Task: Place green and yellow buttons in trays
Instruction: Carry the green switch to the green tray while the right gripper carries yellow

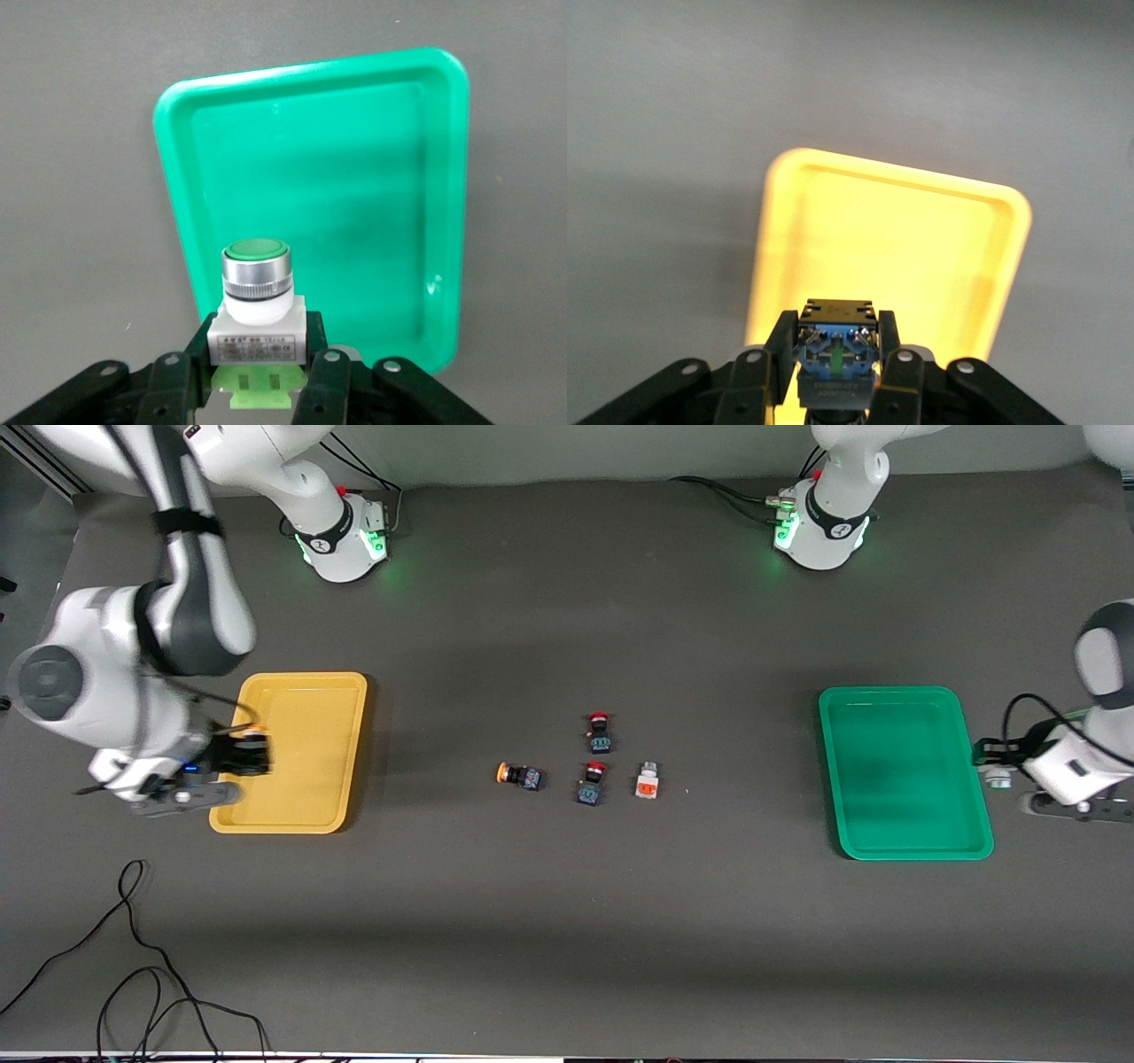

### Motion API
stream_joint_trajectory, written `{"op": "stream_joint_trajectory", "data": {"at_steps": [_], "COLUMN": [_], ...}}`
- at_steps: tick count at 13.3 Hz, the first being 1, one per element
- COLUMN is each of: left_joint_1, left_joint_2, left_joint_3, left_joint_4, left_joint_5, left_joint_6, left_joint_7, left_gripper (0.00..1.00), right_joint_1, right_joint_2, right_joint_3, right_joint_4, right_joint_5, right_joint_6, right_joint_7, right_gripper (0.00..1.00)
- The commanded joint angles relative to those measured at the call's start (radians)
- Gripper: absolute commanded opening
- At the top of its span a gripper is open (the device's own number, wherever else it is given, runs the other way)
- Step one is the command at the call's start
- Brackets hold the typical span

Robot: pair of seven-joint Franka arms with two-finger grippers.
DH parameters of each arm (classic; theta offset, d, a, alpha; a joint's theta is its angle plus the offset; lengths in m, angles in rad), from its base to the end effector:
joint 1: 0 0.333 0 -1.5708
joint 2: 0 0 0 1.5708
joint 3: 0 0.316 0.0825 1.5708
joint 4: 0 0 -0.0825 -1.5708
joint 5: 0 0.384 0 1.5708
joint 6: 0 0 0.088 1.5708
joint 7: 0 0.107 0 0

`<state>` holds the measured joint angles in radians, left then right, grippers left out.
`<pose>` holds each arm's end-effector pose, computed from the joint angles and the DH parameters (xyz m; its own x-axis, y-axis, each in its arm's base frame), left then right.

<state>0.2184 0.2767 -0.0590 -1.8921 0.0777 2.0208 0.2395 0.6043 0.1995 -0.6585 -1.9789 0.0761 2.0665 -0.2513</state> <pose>0.5923 0.1014 0.3480 0.9812 -0.1154 -0.1547 -0.1186 -0.9929 -0.0117 0.5798 -0.0159 0.3818 0.9837 0.1612 -0.0793 0.1646 -0.9856 0.0387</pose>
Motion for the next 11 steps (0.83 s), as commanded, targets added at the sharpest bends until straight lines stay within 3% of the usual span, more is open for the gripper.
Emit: {"op": "stream_joint_trajectory", "data": {"at_steps": [1, 3, 6, 9, 10, 11], "left_joint_1": [0.045, 0.058, 0.073, 0.091, 0.09, 0.09], "left_joint_2": [-0.036, -0.01, 0.064, 0.111, 0.114, 0.116], "left_joint_3": [-0.013, -0.012, -0.012, -0.012, -0.012, -0.012], "left_joint_4": [-0.19, -0.313, -0.367, -0.367, -0.366, -0.366], "left_joint_5": [0.013, 0.013, 0.013, 0.013, 0.011, 0.013], "left_joint_6": [0.218, 0.42, 0.581, 0.635, 0.635, 0.636], "left_joint_7": [0.064, 0.066, 0.066, 0.084, 0.084, 0.086], "left_gripper": [0.0, 0.0, 0.0, 0.0, 0.01, 0.78], "right_joint_1": [0.002, -0.024, -0.028, -0.018, -0.017, -0.018], "right_joint_2": [0.006, 0.117, 0.24, 0.244, 0.241, 0.241], "right_joint_3": [-0.062, -0.061, -0.061, -0.062, -0.062, -0.062], "right_joint_4": [-0.211, -0.288, -0.284, -0.278, -0.273, -0.259], "right_joint_5": [0.075, 0.221, 0.53, 0.564, 0.564, 0.564], "right_joint_6": [0.255, 0.424, 0.434, 0.426, 0.425, 0.42], "right_joint_7": [-0.156, -0.289, -0.556, -0.576, -0.563, -0.56], "right_gripper": [0.31, 0.31, 0.31, 0.32, 0.58, 0.98]}}
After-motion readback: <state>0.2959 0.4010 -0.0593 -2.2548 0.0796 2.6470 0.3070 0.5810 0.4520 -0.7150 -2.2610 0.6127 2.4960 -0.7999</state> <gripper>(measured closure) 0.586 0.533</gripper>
